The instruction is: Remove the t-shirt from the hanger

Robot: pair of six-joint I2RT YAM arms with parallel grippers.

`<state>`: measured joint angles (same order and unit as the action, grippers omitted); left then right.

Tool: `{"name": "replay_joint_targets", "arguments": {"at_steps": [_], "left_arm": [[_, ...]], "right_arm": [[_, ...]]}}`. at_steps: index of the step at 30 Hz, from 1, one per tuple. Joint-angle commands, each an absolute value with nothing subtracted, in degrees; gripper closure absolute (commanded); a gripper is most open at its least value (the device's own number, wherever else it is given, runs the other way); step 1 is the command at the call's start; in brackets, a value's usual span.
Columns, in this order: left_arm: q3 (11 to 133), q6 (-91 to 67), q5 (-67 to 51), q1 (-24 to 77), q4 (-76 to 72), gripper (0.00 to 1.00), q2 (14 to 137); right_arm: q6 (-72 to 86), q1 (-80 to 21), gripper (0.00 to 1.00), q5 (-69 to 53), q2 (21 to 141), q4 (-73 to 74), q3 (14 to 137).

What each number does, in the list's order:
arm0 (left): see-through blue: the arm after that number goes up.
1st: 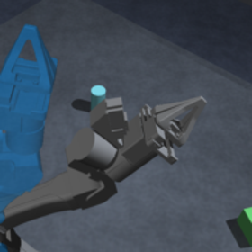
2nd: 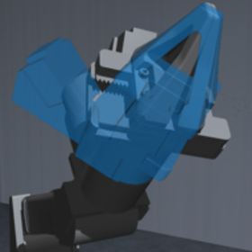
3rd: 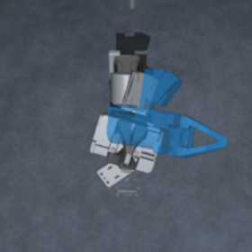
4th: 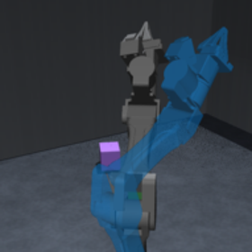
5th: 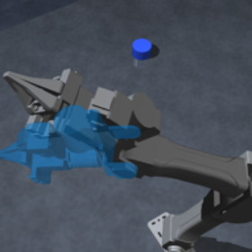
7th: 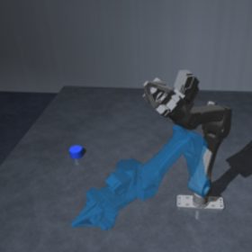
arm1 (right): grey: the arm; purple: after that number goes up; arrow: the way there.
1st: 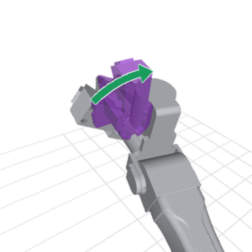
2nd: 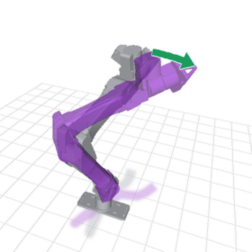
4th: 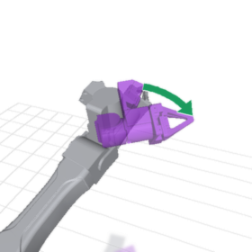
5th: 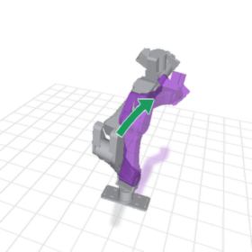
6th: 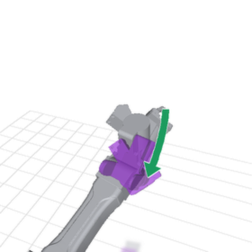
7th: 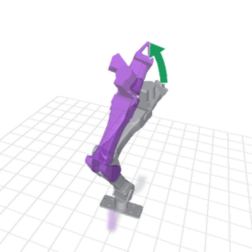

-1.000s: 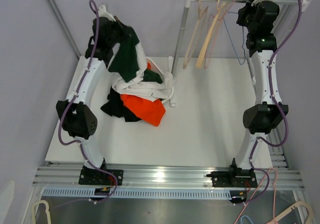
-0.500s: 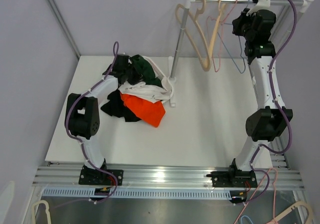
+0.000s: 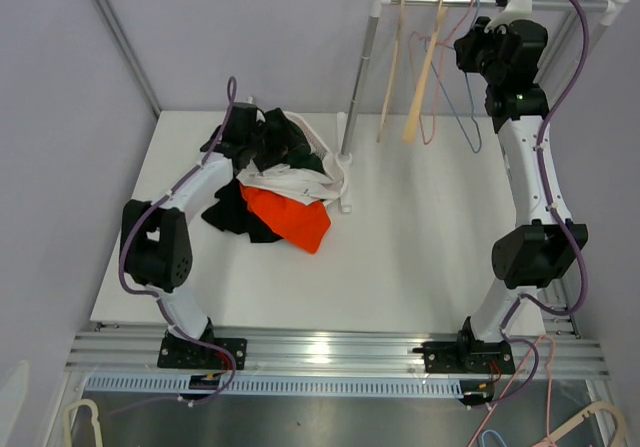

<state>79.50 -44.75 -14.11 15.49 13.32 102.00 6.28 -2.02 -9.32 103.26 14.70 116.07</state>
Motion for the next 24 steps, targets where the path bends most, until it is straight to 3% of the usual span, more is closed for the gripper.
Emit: {"name": "replay_joint_targets", "arguments": {"at_steps": [1, 3, 7, 10, 13, 14, 16, 20, 24], "left_arm": [[85.5, -41.2, -11.1, 15.4, 18.4, 0.00, 95.5], [87.6, -39.9, -10.5, 15.4, 19.9, 0.01, 92.9], [94.5, -36.1, -11.3, 15.4, 26.3, 0.01, 90.5], [103.3, -33.9, -11.3, 15.5, 30.8, 0.00, 88.7], [104.3, -33.1, -11.3, 15.4, 31.5, 0.01, 84.3], [104.2, -33.0, -11.4, 15.5, 31.6, 0.01, 83.2], [103.3, -32.1, -11.9, 15.5, 31.3, 0.01, 80.5], [100.1, -31.1, -12.5, 15.5, 31.6, 0.01, 75.2], [86.1, -30.7, -14.9, 15.6, 25.9, 0.01, 64.4]], "right_arm": [[5.3, -2.1, 0.84, -8.6, 99.5, 13.8, 118.0], [5.3, -2.0, 0.82, -8.6, 99.3, 13.8, 117.9], [5.4, -2.0, 0.59, -7.6, 99.1, 14.5, 118.4], [5.4, -2.0, 0.54, -4.9, 98.0, 15.6, 118.6], [5.5, -1.8, 0.49, -0.7, 96.1, 16.5, 118.2], [5.9, -1.6, 0.49, -0.1, 95.5, 16.9, 118.3], [7.3, -1.1, 0.36, 3.5, 94.0, 18.5, 118.2], [11.2, -1.2, 0.24, 5.4, 88.3, 22.2, 114.7], [14.8, -2.5, 0.00, 9.8, 76.7, 22.4, 102.3]]}}
